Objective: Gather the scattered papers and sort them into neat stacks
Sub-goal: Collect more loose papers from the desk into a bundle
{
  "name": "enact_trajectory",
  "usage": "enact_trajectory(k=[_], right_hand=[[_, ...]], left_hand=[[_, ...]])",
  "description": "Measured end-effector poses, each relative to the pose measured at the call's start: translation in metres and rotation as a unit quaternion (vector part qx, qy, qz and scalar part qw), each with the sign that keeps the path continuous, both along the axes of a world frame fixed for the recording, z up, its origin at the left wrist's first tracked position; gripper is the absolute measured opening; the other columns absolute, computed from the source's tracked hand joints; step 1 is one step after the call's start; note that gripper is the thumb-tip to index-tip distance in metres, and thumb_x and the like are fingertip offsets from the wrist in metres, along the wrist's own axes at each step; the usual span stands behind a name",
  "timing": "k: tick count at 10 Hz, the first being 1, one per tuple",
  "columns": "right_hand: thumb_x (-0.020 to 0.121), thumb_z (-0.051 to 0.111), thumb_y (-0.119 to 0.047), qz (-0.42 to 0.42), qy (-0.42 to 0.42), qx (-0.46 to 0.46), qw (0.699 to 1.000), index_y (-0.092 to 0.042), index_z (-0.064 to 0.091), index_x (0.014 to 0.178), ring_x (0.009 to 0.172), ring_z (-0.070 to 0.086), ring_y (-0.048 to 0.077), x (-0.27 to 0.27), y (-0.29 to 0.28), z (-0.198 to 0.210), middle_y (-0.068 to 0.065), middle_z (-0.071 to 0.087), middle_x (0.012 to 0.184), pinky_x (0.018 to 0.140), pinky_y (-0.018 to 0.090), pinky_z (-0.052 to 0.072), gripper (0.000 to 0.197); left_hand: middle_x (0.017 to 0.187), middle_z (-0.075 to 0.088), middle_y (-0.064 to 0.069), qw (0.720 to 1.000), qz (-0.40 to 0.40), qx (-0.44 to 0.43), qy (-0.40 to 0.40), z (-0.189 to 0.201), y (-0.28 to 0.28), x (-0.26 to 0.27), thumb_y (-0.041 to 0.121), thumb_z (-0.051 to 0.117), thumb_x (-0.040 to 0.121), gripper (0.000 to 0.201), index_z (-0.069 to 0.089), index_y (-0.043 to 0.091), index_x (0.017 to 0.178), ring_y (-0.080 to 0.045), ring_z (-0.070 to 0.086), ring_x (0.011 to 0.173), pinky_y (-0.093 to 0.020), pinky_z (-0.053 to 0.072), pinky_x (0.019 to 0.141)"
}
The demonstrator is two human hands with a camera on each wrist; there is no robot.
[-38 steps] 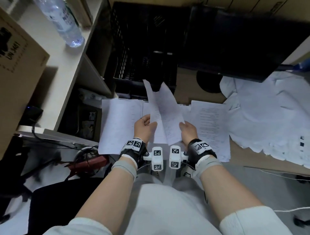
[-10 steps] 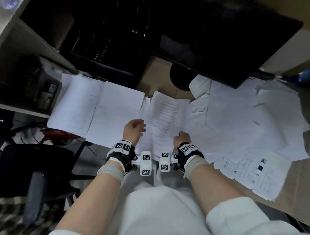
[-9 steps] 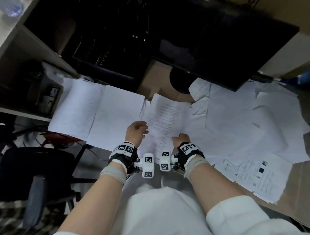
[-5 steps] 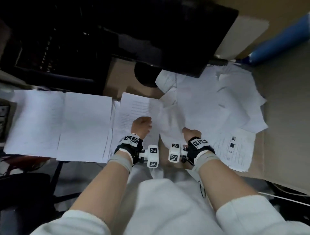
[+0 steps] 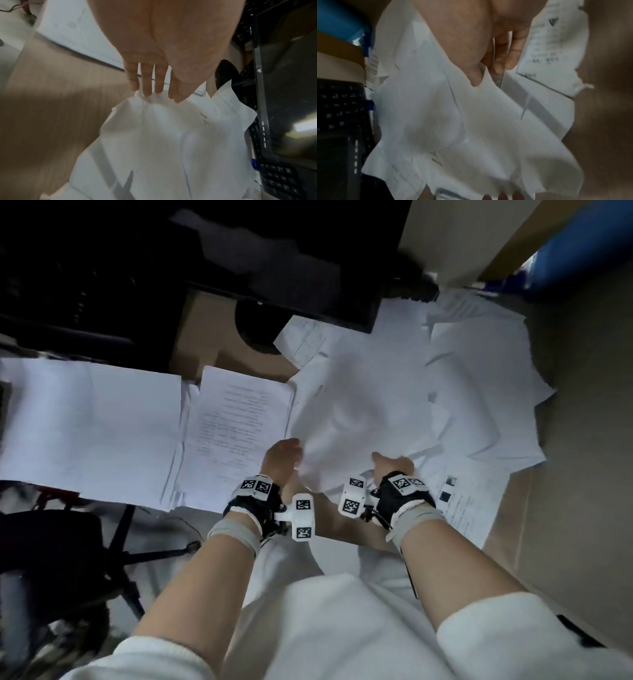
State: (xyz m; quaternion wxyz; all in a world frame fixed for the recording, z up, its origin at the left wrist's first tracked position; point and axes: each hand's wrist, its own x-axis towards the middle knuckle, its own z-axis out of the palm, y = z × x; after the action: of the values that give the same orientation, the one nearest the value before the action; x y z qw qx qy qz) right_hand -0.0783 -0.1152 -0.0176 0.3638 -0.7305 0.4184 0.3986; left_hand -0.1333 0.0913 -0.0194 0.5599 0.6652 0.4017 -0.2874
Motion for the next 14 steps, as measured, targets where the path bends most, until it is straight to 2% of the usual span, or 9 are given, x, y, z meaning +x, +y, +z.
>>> enact_trajectory(k=[2, 3, 4, 6, 7, 9, 10, 11, 14], right_hand=[[0.102, 0.045, -0.020, -0.032, -0.051, -0.078, 0.995, -0.001, 0.049, 0.137, 0.131, 0.049, 0.031, 0.030, -0.093, 0.029, 0.017, 0.052, 0.143, 0.108, 0.034, 0.035, 0.040], [0.103, 0.045, -0.016, 0.132, -0.029, -0.116, 0.984, -0.004, 0.060, 0.125, 0.131, 0.049, 0.028, 0.032, -0.118, 0.041, 0.013, 0.058, 0.136, 0.112, 0.034, 0.028, 0.030], [0.103, 0.042, -0.019, 0.012, -0.038, -0.054, 0.998, 0.002, 0.057, 0.129, 0.125, 0.054, 0.034, 0.040, -0.126, 0.025, 0.020, 0.058, 0.133, 0.094, 0.034, 0.043, 0.037], [0.088, 0.046, -0.025, -0.040, -0.062, -0.008, 0.997, -0.007, 0.047, 0.117, 0.100, 0.057, 0.029, 0.036, -0.100, -0.023, 0.011, 0.054, 0.113, 0.092, 0.039, 0.048, 0.035], [0.097, 0.043, -0.015, -0.034, -0.079, -0.045, 0.995, -0.017, 0.031, 0.108, 0.095, 0.039, 0.020, 0.040, -0.093, 0.019, 0.008, 0.040, 0.106, 0.083, 0.030, 0.034, 0.016], [0.105, 0.032, -0.011, -0.173, -0.159, -0.128, 0.963, 0.006, 0.039, 0.141, 0.080, 0.038, 0.018, 0.057, -0.133, 0.067, 0.025, 0.044, 0.142, 0.052, 0.009, 0.035, 0.040], [0.104, 0.034, -0.009, -0.229, -0.200, -0.153, 0.940, 0.001, 0.052, 0.133, 0.098, 0.055, 0.013, 0.065, -0.146, 0.088, 0.019, 0.054, 0.135, 0.078, 0.007, 0.042, 0.036], [0.099, 0.036, -0.023, -0.200, -0.217, -0.254, 0.921, -0.010, 0.063, 0.122, 0.118, 0.055, 0.036, 0.062, -0.151, 0.086, 0.017, 0.061, 0.128, 0.100, 0.038, 0.043, 0.038], [0.086, 0.039, -0.033, -0.089, -0.181, -0.175, 0.964, -0.013, 0.064, 0.104, 0.102, 0.060, 0.038, 0.101, -0.106, 0.074, 0.015, 0.066, 0.116, 0.098, 0.049, 0.045, 0.037]], left_hand=[[0.152, 0.047, -0.013, 0.990, 0.055, 0.127, -0.010, 0.007, -0.076, 0.015, 0.014, 0.062, 0.094, 0.052, 0.050, 0.019, 0.144, -0.032, 0.054, 0.128, -0.030, 0.044, 0.092], [0.152, 0.044, -0.017, 0.990, 0.067, 0.118, -0.033, 0.015, -0.102, 0.031, 0.011, 0.064, 0.093, 0.055, 0.047, 0.013, 0.146, -0.033, 0.050, 0.133, -0.027, 0.038, 0.091], [0.153, 0.045, -0.014, 0.991, 0.071, 0.105, -0.032, 0.014, -0.107, 0.035, 0.009, 0.062, 0.094, 0.054, 0.048, 0.012, 0.146, -0.031, 0.047, 0.137, -0.025, 0.036, 0.093], [0.154, 0.045, -0.013, 0.998, 0.030, 0.058, 0.024, -0.002, -0.088, 0.043, 0.009, 0.060, 0.096, 0.043, 0.055, -0.003, 0.137, -0.024, 0.048, 0.137, -0.014, 0.037, 0.094], [0.148, 0.050, -0.016, 0.997, 0.050, 0.041, 0.032, -0.002, -0.089, 0.051, 0.013, 0.067, 0.092, 0.061, 0.043, 0.006, 0.147, -0.032, 0.051, 0.133, -0.039, 0.043, 0.110], [0.143, 0.050, -0.018, 0.998, -0.058, 0.032, 0.008, 0.012, -0.119, 0.090, 0.039, 0.064, 0.065, 0.093, 0.038, 0.007, 0.148, -0.035, 0.049, 0.130, -0.047, 0.045, 0.107], [0.146, 0.041, -0.017, 0.997, -0.036, 0.063, 0.005, 0.021, -0.134, 0.105, 0.037, 0.069, 0.083, 0.082, 0.033, 0.012, 0.152, -0.039, 0.046, 0.131, -0.047, 0.041, 0.109], [0.153, 0.030, -0.017, 0.994, -0.003, 0.108, 0.005, 0.017, -0.129, 0.108, 0.027, 0.070, 0.087, 0.079, 0.031, 0.014, 0.154, -0.042, 0.039, 0.137, -0.050, 0.039, 0.111], [0.157, 0.032, -0.015, 0.990, 0.113, 0.088, -0.003, 0.007, -0.089, 0.104, 0.031, 0.068, 0.089, 0.073, 0.035, 0.017, 0.153, -0.038, 0.038, 0.140, -0.051, 0.034, 0.114]])
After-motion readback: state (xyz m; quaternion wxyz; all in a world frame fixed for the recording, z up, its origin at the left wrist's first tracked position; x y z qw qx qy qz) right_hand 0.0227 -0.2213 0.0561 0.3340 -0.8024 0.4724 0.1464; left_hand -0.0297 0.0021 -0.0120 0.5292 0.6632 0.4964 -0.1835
